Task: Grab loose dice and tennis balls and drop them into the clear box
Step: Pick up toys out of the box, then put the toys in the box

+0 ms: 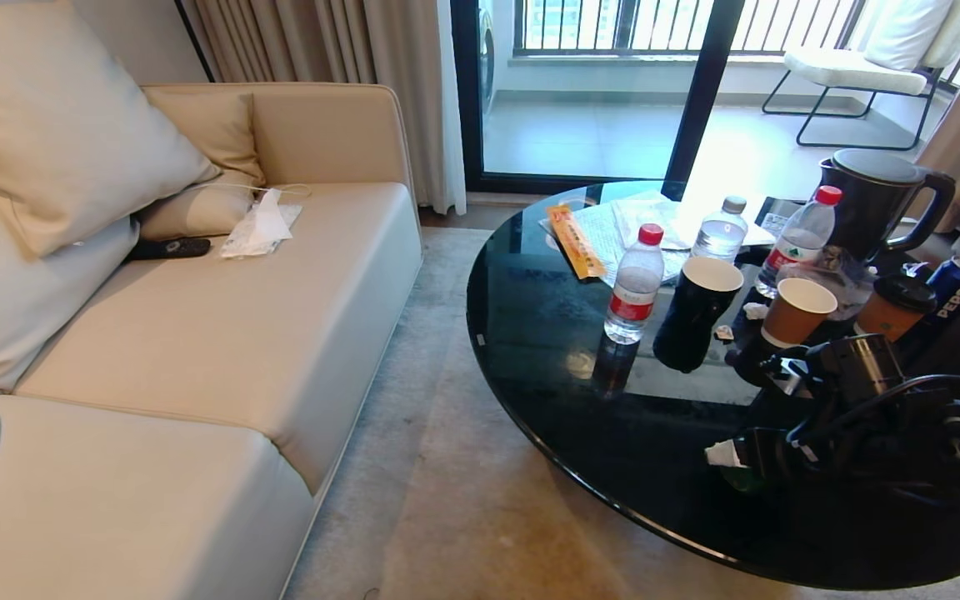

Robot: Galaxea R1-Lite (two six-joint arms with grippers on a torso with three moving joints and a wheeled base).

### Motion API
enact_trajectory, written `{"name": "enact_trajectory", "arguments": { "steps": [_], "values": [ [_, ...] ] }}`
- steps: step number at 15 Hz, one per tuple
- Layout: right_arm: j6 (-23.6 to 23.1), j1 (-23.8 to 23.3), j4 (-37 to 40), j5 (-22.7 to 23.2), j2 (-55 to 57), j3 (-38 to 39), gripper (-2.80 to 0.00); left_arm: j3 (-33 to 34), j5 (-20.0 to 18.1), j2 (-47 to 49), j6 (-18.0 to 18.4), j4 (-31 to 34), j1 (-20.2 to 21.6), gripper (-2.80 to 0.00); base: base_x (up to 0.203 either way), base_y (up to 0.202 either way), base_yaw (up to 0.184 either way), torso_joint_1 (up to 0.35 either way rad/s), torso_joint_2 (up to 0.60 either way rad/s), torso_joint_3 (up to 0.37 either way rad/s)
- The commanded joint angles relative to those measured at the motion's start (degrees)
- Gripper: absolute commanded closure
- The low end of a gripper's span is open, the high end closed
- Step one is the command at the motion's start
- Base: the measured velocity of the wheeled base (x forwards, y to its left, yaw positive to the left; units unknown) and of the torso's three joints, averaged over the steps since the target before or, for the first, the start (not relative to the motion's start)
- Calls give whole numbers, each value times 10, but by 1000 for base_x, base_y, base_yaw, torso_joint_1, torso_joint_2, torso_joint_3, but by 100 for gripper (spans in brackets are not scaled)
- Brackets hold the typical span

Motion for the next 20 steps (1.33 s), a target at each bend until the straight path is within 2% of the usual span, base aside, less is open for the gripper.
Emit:
{"name": "enact_trajectory", "arguments": {
  "steps": [1,6,10,13,20],
  "values": [
    [0,0,-1,0,4,0,0,0,0,1,0,0,0,0,0,0,0,0,0,0],
    [1,0,0,-5,7,4,0,0,0,0,0,-1,0,0,0,0,0,0,0,0],
    [2,-7,7,-18,-89,4,0,0,0,0,0,0,0,0,0,0,0,0,0,0],
    [3,-11,42,-40,-214,7,0,0,0,0,0,0,0,0,0,0,0,0,0,0],
    [7,-25,257,-116,-635,20,0,0,0,0,0,-1,0,0,0,0,0,0,0,0]
  ]
}}
